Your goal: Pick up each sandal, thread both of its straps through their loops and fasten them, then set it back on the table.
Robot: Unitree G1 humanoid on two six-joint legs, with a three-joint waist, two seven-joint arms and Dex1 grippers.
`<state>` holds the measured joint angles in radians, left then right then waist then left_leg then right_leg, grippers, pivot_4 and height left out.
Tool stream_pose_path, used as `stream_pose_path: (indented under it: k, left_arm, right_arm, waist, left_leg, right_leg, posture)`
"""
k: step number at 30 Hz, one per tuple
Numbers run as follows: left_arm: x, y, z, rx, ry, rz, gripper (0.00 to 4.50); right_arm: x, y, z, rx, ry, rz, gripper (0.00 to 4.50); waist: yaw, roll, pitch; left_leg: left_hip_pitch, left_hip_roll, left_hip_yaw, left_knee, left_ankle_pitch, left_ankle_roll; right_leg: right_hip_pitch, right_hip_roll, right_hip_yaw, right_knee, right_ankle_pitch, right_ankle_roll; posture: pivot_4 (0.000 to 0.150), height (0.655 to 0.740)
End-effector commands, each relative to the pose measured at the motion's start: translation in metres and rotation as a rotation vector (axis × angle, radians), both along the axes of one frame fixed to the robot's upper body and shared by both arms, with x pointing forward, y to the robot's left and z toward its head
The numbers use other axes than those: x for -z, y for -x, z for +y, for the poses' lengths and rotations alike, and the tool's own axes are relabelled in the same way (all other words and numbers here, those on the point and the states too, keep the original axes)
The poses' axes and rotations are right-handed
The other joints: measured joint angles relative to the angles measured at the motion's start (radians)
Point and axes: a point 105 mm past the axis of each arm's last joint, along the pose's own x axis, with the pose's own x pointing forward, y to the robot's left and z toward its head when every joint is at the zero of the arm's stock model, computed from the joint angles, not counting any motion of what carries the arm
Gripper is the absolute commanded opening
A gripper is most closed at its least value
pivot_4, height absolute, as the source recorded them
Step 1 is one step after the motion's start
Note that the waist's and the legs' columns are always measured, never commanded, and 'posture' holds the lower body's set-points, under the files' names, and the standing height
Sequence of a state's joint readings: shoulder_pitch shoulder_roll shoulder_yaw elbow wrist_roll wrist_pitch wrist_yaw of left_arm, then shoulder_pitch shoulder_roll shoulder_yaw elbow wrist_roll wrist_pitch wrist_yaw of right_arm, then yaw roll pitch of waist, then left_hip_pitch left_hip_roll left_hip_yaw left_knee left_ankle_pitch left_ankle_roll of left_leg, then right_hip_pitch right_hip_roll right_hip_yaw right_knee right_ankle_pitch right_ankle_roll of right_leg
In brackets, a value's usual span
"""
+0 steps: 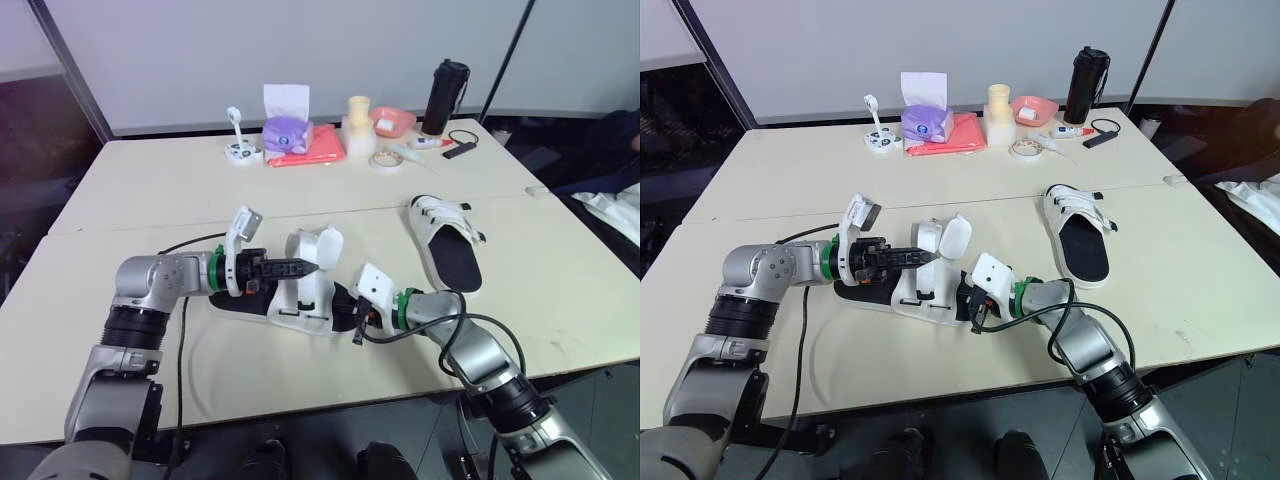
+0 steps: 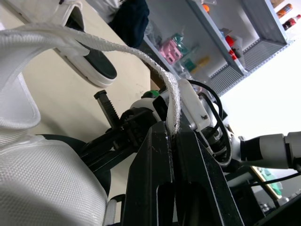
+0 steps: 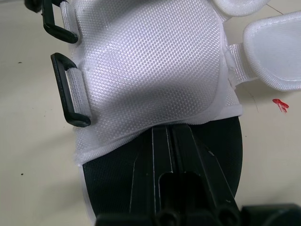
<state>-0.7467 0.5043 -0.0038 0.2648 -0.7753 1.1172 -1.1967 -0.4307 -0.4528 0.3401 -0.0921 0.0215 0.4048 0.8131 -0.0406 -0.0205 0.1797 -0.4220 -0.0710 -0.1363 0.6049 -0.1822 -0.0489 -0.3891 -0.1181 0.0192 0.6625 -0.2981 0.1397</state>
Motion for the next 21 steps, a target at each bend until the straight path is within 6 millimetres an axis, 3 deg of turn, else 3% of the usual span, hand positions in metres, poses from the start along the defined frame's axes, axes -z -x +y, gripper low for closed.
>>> stream_pose_path:
  k: [1, 9, 21]
  left_arm:
    - [-0.009, -0.001, 0.011, -0.021, 0.011, -0.048, 0.05]
    - [0.011, -0.006, 0.027, -0.066, -0.033, -0.034, 0.05]
    - [0.033, -0.013, 0.035, -0.082, -0.027, -0.026, 0.05]
  right_arm:
    - [0.017, 0.006, -0.004, 0.012, 0.040, 0.056, 0.00]
    - [0.016, 0.006, -0.005, 0.014, 0.042, 0.057, 0.00]
    - [0.016, 0.007, -0.005, 0.016, 0.041, 0.061, 0.00]
  waist:
    - [0.000, 0.000, 0.000]
    - [0.000, 0.000, 0.000]
    - [0.002, 0.000, 0.000]
  left_leg:
    - [0.000, 0.000, 0.000, 0.000, 0.000, 0.000]
    - [0.000, 0.000, 0.000, -0.001, 0.000, 0.000]
    - [0.000, 0.000, 0.000, -0.002, 0.000, 0.000]
  right_leg:
    - [0.000, 0.000, 0.000, 0.000, 0.000, 0.000]
    - [0.000, 0.000, 0.000, -0.001, 0.000, 0.000]
    - [0.000, 0.000, 0.000, -0.002, 0.000, 0.000]
  posture:
    - [0.150, 0.7400]
    - [0.150, 0.7400]
    - [0.150, 0.7400]
